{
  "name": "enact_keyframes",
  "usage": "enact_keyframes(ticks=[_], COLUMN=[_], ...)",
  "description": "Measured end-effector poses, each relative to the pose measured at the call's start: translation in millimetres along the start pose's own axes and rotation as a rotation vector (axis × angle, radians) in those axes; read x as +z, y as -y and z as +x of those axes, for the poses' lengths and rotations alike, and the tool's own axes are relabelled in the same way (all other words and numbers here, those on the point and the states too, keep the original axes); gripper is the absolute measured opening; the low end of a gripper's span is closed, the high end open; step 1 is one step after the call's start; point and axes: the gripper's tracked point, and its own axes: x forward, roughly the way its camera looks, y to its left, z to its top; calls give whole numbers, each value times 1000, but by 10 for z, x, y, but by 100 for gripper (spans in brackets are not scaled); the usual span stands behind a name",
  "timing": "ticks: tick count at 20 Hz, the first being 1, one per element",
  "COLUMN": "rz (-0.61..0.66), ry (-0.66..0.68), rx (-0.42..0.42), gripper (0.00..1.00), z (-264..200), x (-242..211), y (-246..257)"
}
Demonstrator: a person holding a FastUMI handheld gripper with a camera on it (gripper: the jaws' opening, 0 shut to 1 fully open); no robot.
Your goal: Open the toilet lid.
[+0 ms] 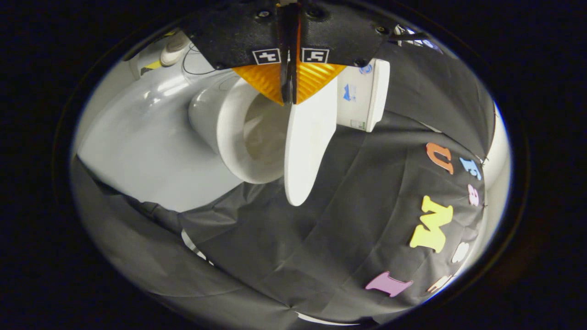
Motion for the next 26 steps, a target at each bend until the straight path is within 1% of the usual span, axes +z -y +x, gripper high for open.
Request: enact_keyframes(ticks=[11, 16, 20, 24, 26], rz=[-118, -194, -246, -271, -298], ry=[14, 31, 31, 43, 46], rx=[-32, -24, -73, -96, -122], gripper=[4, 5, 5, 5, 5], z=[-208, -284, -306, -320, -329], x=[-7, -46, -90, -125, -147], y=[-650, -1029, -1172, -1333, -1398])
